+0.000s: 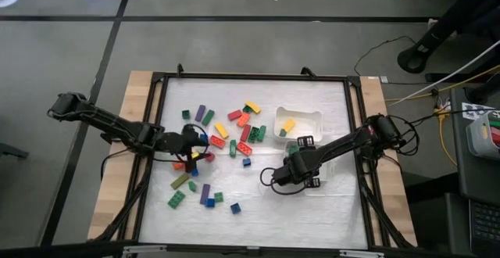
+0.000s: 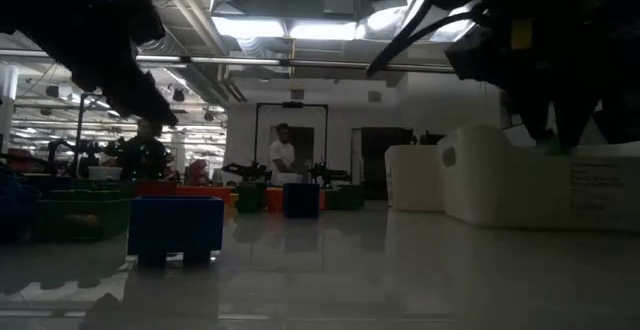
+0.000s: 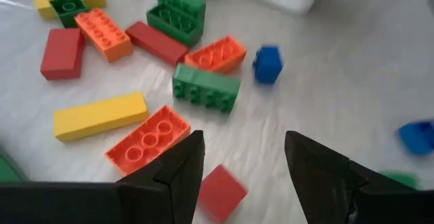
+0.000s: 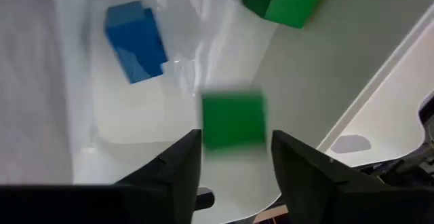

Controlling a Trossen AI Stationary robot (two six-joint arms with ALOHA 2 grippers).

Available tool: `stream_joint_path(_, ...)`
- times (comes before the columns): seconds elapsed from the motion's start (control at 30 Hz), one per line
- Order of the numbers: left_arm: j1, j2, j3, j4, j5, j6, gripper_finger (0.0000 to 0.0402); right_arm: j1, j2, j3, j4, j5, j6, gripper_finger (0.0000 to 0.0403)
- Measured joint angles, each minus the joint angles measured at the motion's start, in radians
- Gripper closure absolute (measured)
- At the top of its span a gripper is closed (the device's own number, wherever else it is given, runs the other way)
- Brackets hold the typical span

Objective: Sort blocks by size
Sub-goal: Put the green cube block into the bottom white bin, then put the red cube block into the bottom white bin

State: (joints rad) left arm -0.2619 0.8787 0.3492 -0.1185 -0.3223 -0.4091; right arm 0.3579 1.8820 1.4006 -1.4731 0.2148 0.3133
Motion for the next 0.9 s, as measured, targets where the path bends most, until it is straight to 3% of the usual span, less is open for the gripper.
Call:
stream_joint_path(0.3,0.0,0.189,-0.001,0.035,-0.002,0.145,0.021,-0.02,0.0,0.0,0.008,0.012,-0.003,0.0159)
stream_joint_path(0.53,0.0,0.257,-0.001,0.093,-0.003,0.338,0.021,-0.025,0.0,0.0,0.011,0.003,-0.004,0.0159)
stream_joint_path(0.9,0.0,0.262,-0.001,0.097,0.042,0.369,0.021,-0.025,0.0,0.0,0.046,0.002,-0.004,0.016)
